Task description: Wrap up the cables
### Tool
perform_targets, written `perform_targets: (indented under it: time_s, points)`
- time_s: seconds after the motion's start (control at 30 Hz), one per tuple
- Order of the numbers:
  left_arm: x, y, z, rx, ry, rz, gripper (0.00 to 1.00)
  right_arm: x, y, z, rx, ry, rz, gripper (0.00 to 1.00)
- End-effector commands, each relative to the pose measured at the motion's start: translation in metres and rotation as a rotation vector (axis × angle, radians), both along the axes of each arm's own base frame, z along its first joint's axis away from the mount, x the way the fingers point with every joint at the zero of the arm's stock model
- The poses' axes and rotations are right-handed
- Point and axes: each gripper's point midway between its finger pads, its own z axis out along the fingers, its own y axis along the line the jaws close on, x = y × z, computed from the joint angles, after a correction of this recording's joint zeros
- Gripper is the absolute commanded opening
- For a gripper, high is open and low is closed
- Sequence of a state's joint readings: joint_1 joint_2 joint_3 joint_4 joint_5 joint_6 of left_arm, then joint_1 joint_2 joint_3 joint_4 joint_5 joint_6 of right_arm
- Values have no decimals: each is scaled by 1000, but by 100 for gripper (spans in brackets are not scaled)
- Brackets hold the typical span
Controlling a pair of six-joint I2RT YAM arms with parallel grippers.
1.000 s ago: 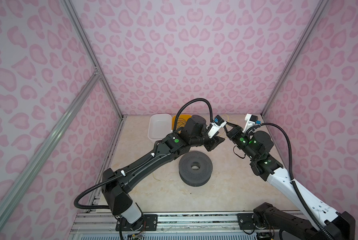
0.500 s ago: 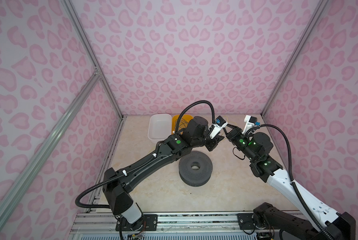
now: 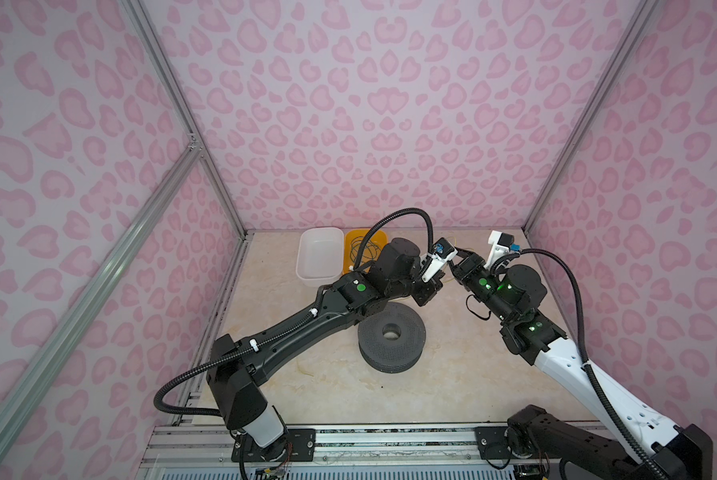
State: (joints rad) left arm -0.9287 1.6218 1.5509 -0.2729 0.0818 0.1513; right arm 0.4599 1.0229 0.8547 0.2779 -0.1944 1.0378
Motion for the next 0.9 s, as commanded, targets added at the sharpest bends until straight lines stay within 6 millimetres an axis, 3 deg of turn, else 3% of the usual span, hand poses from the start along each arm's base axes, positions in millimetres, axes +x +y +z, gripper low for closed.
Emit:
perform_targets:
  time_s: [0.0, 0.23, 0.4, 0.7, 0.87]
  points:
    - [7, 7, 14, -32, -62, 45, 3, -8, -6, 12, -50, -42, -2, 44]
    - [5, 14, 8, -18, -72, 58, 4, -25, -48, 31, -56, -74, -79, 48]
    - [2, 19, 12, -29, -77, 65, 4, -26, -78, 18, -66, -36, -150, 56]
    - [5, 19, 9, -22, -86, 79, 3, -5, -48, -11, 108, 52, 20, 61]
    - [3, 17, 7, -15, -86, 73, 3, 3, -36, -26, 106, 93, 53, 46]
